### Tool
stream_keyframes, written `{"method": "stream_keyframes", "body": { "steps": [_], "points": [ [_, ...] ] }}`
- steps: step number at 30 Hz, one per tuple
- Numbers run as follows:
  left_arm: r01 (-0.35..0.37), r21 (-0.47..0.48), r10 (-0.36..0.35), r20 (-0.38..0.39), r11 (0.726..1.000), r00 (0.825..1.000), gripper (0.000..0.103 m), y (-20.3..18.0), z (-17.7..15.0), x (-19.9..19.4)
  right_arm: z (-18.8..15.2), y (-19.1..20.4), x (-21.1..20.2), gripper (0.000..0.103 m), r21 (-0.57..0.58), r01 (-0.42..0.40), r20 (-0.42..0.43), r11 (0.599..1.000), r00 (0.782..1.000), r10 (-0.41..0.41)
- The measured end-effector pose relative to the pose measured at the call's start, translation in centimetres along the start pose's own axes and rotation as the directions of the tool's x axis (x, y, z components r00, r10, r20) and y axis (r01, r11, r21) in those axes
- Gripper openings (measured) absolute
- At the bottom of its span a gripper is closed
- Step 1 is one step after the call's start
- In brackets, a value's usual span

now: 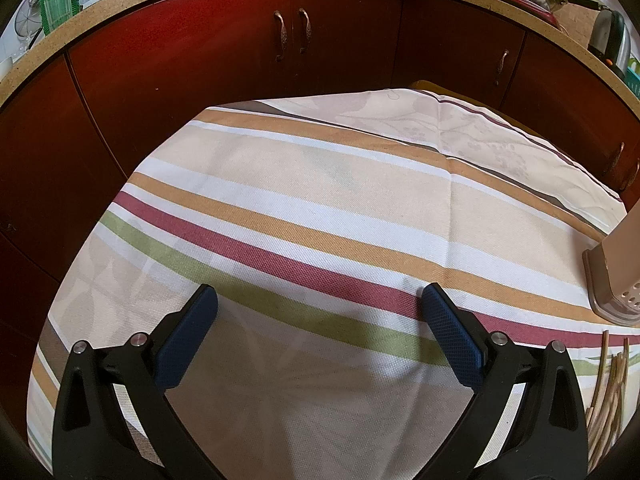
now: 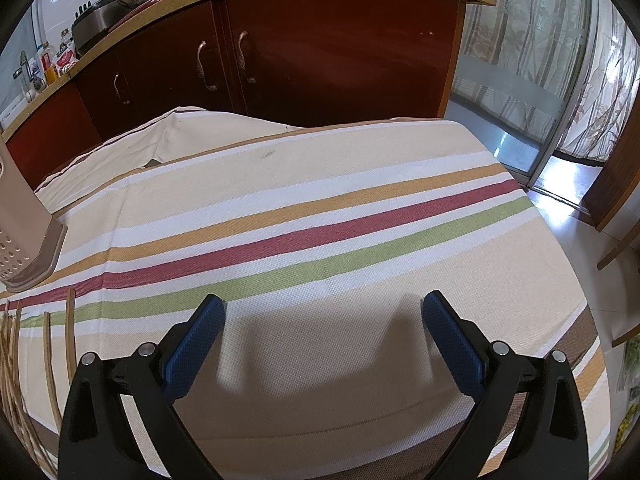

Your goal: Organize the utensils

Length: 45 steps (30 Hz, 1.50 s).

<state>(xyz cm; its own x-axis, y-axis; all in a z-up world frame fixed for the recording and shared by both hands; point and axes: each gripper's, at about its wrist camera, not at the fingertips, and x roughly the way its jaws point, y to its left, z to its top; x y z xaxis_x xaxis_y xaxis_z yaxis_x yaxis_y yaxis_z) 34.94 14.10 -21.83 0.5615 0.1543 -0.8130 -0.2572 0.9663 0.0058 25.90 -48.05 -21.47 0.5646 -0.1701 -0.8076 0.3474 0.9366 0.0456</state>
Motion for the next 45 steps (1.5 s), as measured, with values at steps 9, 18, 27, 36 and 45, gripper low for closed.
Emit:
{"method": "stream_keyframes", "body": {
  "steps": [9, 18, 27, 36, 45],
  "points": [
    [0.000, 0.000, 0.000, 0.000, 1.000, 1.000, 0.099, -0.03, 0.06, 0.06, 0.02, -0.01, 0.00, 0.097, 0.000, 0.000, 0.000, 1.000, 1.000, 0.000],
    [0.000, 0.000, 0.000, 0.000, 1.000, 1.000, 0.099, 0.01, 0.01, 0.03, 0.00, -0.01, 0.00, 0.097, 0.000, 0.000, 0.000, 1.000, 1.000, 0.000],
    [0.000, 0.000, 0.000, 0.000, 1.000, 1.000, 0.099, -0.01, 0.00, 0.04, 0.02, -0.04, -0.01, 0.097, 0.000, 0.000, 0.001, 1.000, 1.000, 0.000],
    [0.000, 0.000, 0.000, 0.000, 1.000, 1.000, 0.099, 0.00, 0.02, 0.06, 0.01, -0.03, -0.02, 0.097, 0.000, 0.000, 0.001, 1.000, 1.000, 0.000],
    [0.000, 0.000, 0.000, 0.000, 1.000, 1.000, 0.099, -0.03, 0.09, 0.12, 0.01, -0.02, -0.02, 0.097, 0.000, -0.001, 0.001, 1.000, 1.000, 0.001]
  ]
}}
